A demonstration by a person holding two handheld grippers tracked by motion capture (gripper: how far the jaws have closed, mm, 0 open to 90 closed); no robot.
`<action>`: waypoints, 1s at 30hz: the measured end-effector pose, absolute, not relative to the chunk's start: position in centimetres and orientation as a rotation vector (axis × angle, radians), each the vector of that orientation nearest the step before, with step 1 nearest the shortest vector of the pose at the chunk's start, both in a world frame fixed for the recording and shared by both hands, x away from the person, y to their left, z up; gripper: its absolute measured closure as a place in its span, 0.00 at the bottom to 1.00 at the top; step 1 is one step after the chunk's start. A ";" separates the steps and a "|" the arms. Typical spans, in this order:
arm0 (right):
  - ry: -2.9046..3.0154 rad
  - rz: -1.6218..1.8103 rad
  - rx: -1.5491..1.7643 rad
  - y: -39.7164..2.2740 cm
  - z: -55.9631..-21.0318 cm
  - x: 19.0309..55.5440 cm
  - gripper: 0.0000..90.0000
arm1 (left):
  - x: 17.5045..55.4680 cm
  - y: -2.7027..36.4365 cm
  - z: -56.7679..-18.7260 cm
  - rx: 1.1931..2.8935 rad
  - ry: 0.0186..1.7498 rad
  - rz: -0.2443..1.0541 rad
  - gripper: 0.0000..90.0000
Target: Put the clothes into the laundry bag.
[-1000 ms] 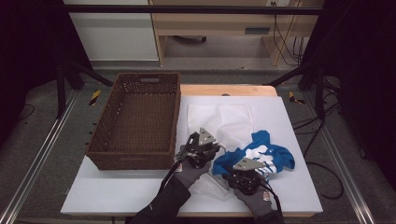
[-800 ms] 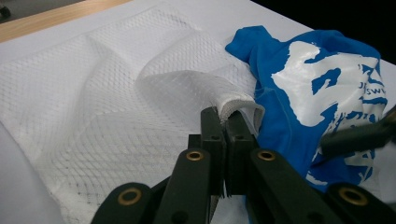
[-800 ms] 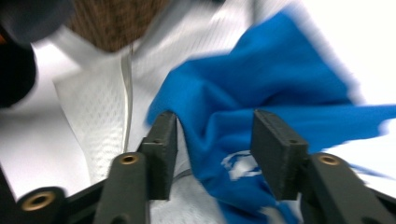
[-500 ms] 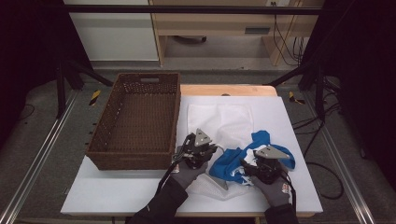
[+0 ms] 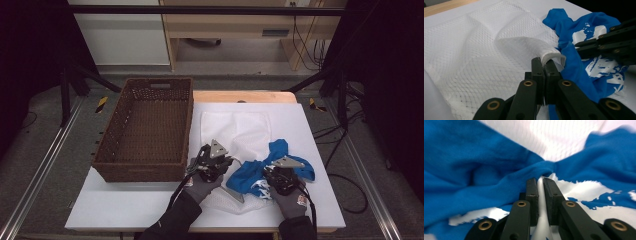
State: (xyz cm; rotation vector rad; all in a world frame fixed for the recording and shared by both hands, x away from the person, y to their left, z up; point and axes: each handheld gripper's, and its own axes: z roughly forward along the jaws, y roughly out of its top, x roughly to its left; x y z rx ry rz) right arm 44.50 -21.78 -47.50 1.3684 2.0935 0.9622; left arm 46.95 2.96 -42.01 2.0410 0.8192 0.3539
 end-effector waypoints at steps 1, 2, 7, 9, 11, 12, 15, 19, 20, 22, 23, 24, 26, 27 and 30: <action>2.073 1.003 1.350 -22.0 -47.1 44.1 0.93 | 46.9 3.0 -41.9 2.035 0.820 0.352 0.98; 2.055 1.042 1.325 -22.2 -46.6 43.6 0.93 | 47.0 3.1 -41.8 2.033 0.819 0.352 0.98; 2.036 1.256 1.206 -22.1 -44.2 40.9 0.93 | 47.1 3.2 -41.2 2.013 0.828 0.359 0.98; 2.058 1.296 1.149 -21.3 -43.5 40.2 0.93 | 47.0 3.1 -40.9 2.010 0.825 0.364 0.98; 2.081 1.314 1.087 -20.2 -42.9 39.7 0.93 | 46.9 3.0 -40.5 2.012 0.820 0.374 0.98; 2.093 1.320 1.066 -19.7 -42.7 39.5 0.93 | 46.8 2.9 -40.3 2.012 0.817 0.378 0.98; 2.121 1.347 1.002 -18.6 -42.2 39.3 0.93 | 46.7 2.9 -39.7 2.011 0.814 0.390 0.98; 2.170 1.337 0.970 -17.1 -42.5 39.7 0.92 | 46.7 2.9 -39.7 2.018 0.820 0.399 0.98; 2.196 1.323 0.968 -16.5 -42.9 40.0 0.92 | 46.7 2.9 -39.8 2.019 0.823 0.397 0.98; 2.230 1.282 0.980 -15.8 -43.6 40.5 0.93 | 46.7 3.0 -40.1 2.024 0.827 0.394 0.98; 2.249 1.235 1.008 -15.4 -44.1 40.9 0.93 | 46.7 3.1 -40.4 2.029 0.831 0.396 0.98; 2.262 1.168 1.013 -15.1 -44.8 41.3 0.92 | 46.6 3.2 -40.5 2.033 0.834 0.399 0.98; 2.276 1.099 1.048 -15.0 -45.6 41.7 0.89 | 46.5 3.5 -41.0 2.042 0.838 0.403 0.98; 2.283 1.071 1.059 -15.0 -46.0 41.9 0.88 | 46.4 3.7 -41.2 2.046 0.843 0.400 0.98; 2.293 1.117 1.090 -15.9 -46.7 41.9 0.80 | 46.6 4.2 -41.9 2.047 0.863 0.391 0.98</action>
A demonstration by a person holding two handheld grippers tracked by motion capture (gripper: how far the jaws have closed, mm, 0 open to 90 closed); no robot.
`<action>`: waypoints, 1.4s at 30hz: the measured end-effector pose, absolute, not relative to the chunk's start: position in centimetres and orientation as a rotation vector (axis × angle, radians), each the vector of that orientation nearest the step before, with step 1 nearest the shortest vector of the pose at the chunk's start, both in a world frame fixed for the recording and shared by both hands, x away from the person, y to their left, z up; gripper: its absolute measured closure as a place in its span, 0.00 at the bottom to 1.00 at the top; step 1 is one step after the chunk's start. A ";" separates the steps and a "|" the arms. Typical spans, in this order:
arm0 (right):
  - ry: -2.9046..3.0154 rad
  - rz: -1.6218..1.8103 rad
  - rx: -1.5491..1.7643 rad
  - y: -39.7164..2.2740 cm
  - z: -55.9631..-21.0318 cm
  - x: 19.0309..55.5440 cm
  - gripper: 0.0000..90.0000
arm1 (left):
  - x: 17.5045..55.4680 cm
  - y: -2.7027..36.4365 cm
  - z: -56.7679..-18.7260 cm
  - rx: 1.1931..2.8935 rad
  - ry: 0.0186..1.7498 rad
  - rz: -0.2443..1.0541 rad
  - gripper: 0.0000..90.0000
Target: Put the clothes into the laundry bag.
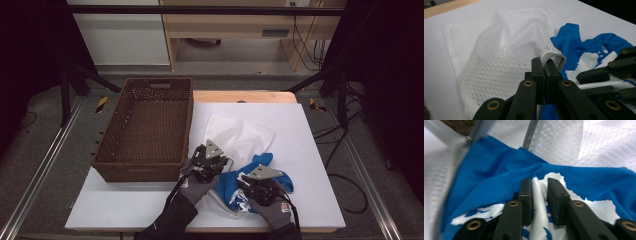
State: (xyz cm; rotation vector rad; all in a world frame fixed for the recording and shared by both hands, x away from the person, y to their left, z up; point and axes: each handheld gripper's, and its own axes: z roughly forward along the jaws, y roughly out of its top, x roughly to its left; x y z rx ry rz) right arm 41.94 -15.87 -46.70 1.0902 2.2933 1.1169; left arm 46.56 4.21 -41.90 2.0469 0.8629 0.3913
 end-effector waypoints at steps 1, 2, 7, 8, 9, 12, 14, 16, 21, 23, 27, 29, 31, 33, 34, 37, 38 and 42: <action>2.289 1.160 1.091 -16.2 -46.5 41.8 0.77 | 46.6 4.3 -42.0 2.051 0.861 0.393 0.98; 2.282 1.199 1.084 -16.7 -46.1 41.7 0.74 | 46.6 4.4 -42.1 2.048 0.866 0.388 0.98; 2.124 1.293 1.120 -19.7 -43.6 41.7 0.60 | 46.5 4.3 -42.4 2.053 0.863 0.387 0.98; 2.082 1.267 1.151 -20.5 -43.3 42.0 0.58 | 46.4 4.3 -42.4 2.055 0.860 0.391 0.98; 2.051 1.247 1.172 -21.1 -43.2 42.3 0.57 | 46.4 4.4 -42.4 2.054 0.863 0.388 0.98; 2.042 1.272 1.242 -22.4 -43.4 42.8 0.53 | 46.5 4.5 -42.6 2.058 0.865 0.389 0.98; 2.065 1.299 1.227 -22.3 -43.7 42.5 0.51 | 46.6 4.5 -42.7 2.057 0.871 0.386 0.98; 2.110 1.299 1.204 -21.9 -43.9 42.2 0.47 | 46.6 4.5 -42.7 2.058 0.872 0.384 0.98; 2.085 1.396 1.133 -21.8 -42.0 41.0 0.36 | 46.6 4.5 -42.7 2.059 0.872 0.386 0.98; 2.040 1.411 1.128 -22.2 -41.1 40.8 0.34 | 46.6 4.6 -42.6 2.056 0.872 0.386 0.98; 1.981 1.228 1.203 -23.4 -41.7 41.5 0.32 | 46.4 4.7 -42.4 2.048 0.868 0.388 0.98; 2.005 1.160 1.272 -23.9 -43.3 42.3 0.31 | 46.4 4.8 -42.4 2.046 0.866 0.386 0.98; 2.056 1.089 1.341 -24.3 -45.7 42.9 0.31 | 46.5 4.7 -42.5 2.052 0.863 0.388 0.98; 2.084 1.075 1.367 -24.4 -47.2 43.2 0.32 | 46.5 4.7 -42.6 2.053 0.866 0.383 0.98; 2.095 1.091 1.385 -24.3 -48.0 43.2 0.33 | 46.5 4.6 -42.6 2.054 0.867 0.382 0.98; 2.113 1.101 1.383 -23.9 -48.7 43.3 0.42 | 46.5 4.5 -42.7 2.057 0.868 0.381 0.98; 2.113 1.101 1.388 -23.8 -48.7 43.3 0.47 | 46.5 4.5 -42.8 2.057 0.867 0.381 0.98; 2.119 1.113 1.410 -23.6 -48.1 42.9 0.84 | 46.6 4.6 -42.8 2.059 0.871 0.381 0.98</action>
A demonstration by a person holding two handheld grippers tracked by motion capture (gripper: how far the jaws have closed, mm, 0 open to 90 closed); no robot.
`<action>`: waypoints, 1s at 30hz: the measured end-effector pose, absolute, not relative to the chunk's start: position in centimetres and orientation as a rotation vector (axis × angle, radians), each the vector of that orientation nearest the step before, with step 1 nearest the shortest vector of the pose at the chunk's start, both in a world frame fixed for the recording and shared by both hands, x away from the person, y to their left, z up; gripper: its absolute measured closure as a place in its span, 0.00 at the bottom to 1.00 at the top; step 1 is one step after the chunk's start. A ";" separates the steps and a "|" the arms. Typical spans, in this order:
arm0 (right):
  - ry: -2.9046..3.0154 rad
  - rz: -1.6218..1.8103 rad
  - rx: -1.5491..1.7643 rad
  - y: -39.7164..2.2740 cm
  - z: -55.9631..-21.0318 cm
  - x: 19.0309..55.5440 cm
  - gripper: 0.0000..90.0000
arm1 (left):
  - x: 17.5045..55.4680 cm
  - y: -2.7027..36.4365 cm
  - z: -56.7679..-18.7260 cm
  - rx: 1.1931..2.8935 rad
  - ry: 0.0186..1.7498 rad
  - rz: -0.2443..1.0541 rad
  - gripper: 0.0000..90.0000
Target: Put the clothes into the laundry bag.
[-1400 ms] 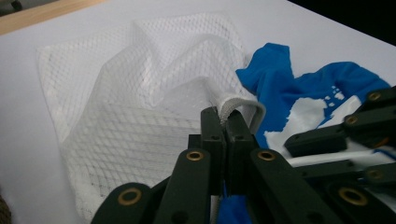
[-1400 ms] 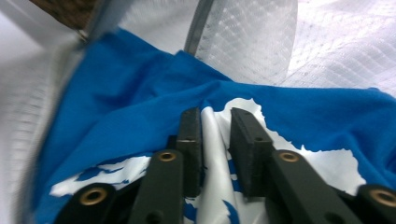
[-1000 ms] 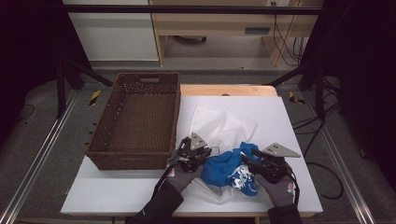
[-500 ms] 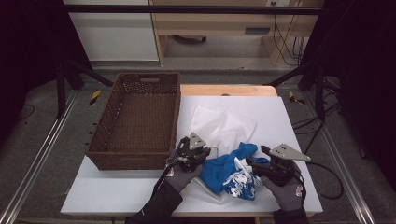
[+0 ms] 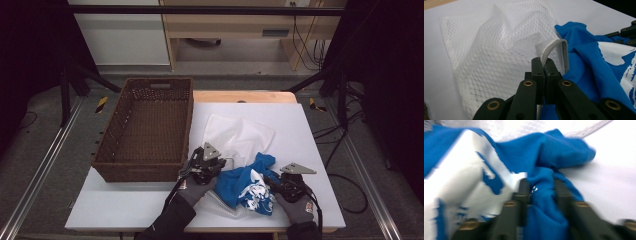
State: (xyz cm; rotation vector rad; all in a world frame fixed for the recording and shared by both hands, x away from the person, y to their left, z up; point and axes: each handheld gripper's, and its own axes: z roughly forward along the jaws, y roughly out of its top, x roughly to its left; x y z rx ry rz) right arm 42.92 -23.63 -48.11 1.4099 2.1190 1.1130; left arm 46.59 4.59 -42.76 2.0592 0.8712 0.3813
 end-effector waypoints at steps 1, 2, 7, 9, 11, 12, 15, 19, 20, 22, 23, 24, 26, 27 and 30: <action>2.124 1.107 1.414 -23.7 -47.9 42.9 0.85 | 46.6 4.6 -42.7 2.058 0.870 0.382 0.98; 2.118 1.103 1.408 -23.7 -47.5 42.8 0.86 | 46.6 4.6 -42.7 2.056 0.867 0.380 0.98; 2.013 1.262 1.267 -24.1 -44.0 41.1 0.86 | 46.6 4.8 -42.4 2.048 0.876 0.380 0.98; 1.993 1.364 1.178 -23.6 -42.2 40.2 0.86 | 46.6 4.7 -42.2 2.046 0.876 0.382 0.98; 2.005 1.431 1.065 -22.5 -40.8 39.4 0.85 | 46.6 4.6 -42.0 2.044 0.877 0.383 0.98; 2.018 1.445 1.031 -21.9 -40.5 39.1 0.85 | 46.6 4.6 -41.9 2.043 0.879 0.385 0.98; 2.111 1.463 0.898 -19.1 -40.3 38.5 0.84 | 46.6 4.5 -41.4 2.038 0.881 0.391 0.98; 2.248 1.400 0.847 -16.3 -42.1 38.9 0.84 | 46.7 4.7 -40.8 2.020 0.882 0.393 0.98; 2.279 1.379 0.852 -15.8 -42.6 39.2 0.84 | 46.7 4.8 -40.6 2.016 0.878 0.396 0.98; 2.332 1.318 0.865 -14.9 -43.7 39.9 0.84 | 46.7 4.9 -40.3 2.000 0.873 0.390 0.98; 2.351 1.284 0.888 -14.6 -44.2 40.3 0.84 | 46.7 4.9 -40.1 1.996 0.869 0.388 0.98; 2.367 1.258 0.903 -14.3 -44.6 40.7 0.84 | 46.6 4.9 -39.9 1.994 0.865 0.393 0.98; 2.372 1.196 0.941 -13.7 -45.3 41.5 0.84 | 46.4 4.8 -39.7 1.987 0.854 0.396 0.98; 2.362 1.158 0.954 -13.5 -45.6 41.9 0.83 | 46.3 4.7 -39.7 1.984 0.855 0.398 0.98; 2.304 1.047 0.992 -13.2 -46.3 42.7 0.81 | 46.3 4.7 -39.8 1.991 0.851 0.400 0.98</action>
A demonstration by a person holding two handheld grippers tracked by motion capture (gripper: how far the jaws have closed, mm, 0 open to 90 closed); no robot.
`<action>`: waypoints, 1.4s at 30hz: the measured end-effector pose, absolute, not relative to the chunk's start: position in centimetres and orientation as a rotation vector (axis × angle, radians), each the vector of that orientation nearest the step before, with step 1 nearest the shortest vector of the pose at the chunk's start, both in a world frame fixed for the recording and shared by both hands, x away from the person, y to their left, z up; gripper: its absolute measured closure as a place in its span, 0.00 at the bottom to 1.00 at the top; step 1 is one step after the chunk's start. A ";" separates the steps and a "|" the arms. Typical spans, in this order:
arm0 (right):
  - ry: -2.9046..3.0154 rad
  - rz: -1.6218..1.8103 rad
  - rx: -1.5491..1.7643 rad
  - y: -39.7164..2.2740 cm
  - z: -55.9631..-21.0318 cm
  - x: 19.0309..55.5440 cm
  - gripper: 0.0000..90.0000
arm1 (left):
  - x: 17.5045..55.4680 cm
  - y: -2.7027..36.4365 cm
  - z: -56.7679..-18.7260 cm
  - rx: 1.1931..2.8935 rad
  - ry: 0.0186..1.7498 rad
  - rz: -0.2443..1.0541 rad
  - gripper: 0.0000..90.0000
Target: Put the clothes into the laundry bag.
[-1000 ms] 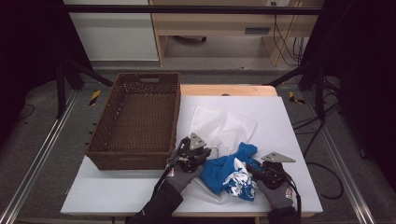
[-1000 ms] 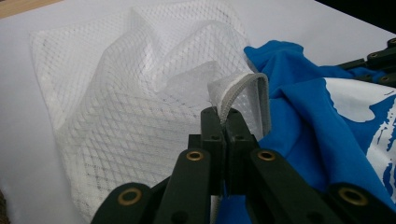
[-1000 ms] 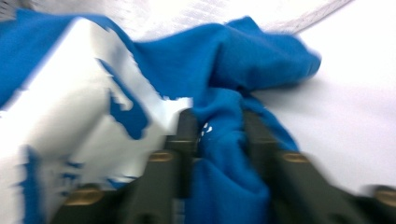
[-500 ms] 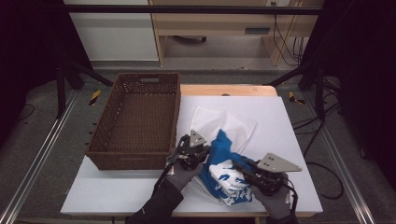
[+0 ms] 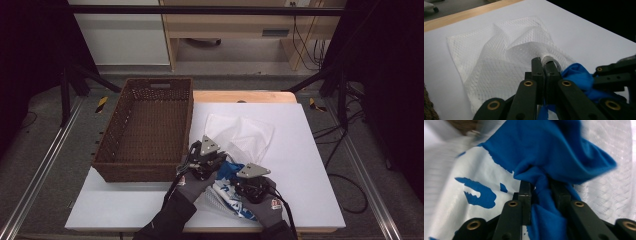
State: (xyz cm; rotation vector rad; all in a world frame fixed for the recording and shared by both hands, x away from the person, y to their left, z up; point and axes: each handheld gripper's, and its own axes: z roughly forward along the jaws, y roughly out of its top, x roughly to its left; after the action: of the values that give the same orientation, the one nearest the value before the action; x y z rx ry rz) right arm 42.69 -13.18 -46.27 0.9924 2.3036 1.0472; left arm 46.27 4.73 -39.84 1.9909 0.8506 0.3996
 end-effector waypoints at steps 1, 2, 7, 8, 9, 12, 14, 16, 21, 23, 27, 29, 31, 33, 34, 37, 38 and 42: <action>2.292 1.035 0.998 -13.2 -46.5 42.9 0.80 | 46.3 4.7 -40.0 1.991 0.852 0.395 0.98; 2.286 1.035 1.018 -13.2 -46.7 43.1 0.79 | 46.3 4.7 -40.2 1.990 0.856 0.391 0.98; 2.291 1.154 1.064 -14.6 -46.0 43.0 0.65 | 46.4 4.9 -40.7 2.000 0.857 0.393 0.98; 2.273 1.196 1.068 -15.1 -45.6 42.8 0.61 | 46.4 4.9 -40.7 2.000 0.859 0.395 0.98; 2.255 1.232 1.062 -15.6 -45.2 42.5 0.59 | 46.5 5.0 -40.8 2.000 0.863 0.392 0.98; 2.203 1.333 1.035 -16.6 -43.8 41.4 0.53 | 46.5 5.0 -40.9 1.997 0.868 0.391 0.98; 2.205 1.386 1.012 -16.6 -43.3 40.8 0.49 | 46.5 5.0 -40.9 2.002 0.867 0.393 0.98; 2.250 1.376 0.993 -15.8 -43.7 40.7 0.46 | 46.5 4.9 -40.9 1.995 0.870 0.395 0.98; 2.317 1.168 0.986 -13.6 -46.5 41.4 0.67 | 46.4 4.8 -40.9 2.004 0.863 0.392 0.98; 2.301 1.128 1.008 -13.5 -46.8 41.8 0.79 | 46.3 4.7 -40.9 2.001 0.858 0.391 0.98; 2.245 1.108 1.063 -13.8 -46.2 42.2 0.91 | 45.9 4.6 -40.7 2.006 0.845 0.386 0.98; 2.202 1.167 1.060 -14.1 -45.2 42.1 0.91 | 45.7 4.6 -40.6 2.002 0.837 0.390 0.98; 2.221 1.224 1.002 -13.9 -44.4 41.9 0.91 | 45.7 4.6 -40.4 1.992 0.835 0.392 0.98; 2.264 1.204 0.971 -12.9 -44.4 41.9 0.91 | 45.7 4.5 -40.2 1.983 0.834 0.391 0.98; 2.272 1.185 0.971 -12.5 -44.7 42.1 0.90 | 45.6 4.4 -40.2 1.980 0.831 0.389 0.98; 2.278 1.099 1.001 -11.8 -46.2 43.4 0.88 | 45.2 4.3 -40.2 1.982 0.817 0.384 0.98; 2.262 1.088 1.016 -11.8 -46.5 43.7 0.87 | 45.2 4.3 -40.2 1.986 0.814 0.384 0.98; 2.264 1.156 1.051 -12.7 -45.9 43.9 0.79 | 45.1 4.4 -40.8 1.989 0.818 0.374 0.98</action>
State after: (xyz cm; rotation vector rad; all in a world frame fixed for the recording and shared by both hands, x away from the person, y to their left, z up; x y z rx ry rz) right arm 43.91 -12.67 -45.91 1.0506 2.2643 1.1556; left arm 45.13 4.36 -40.82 1.9887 0.8179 0.3738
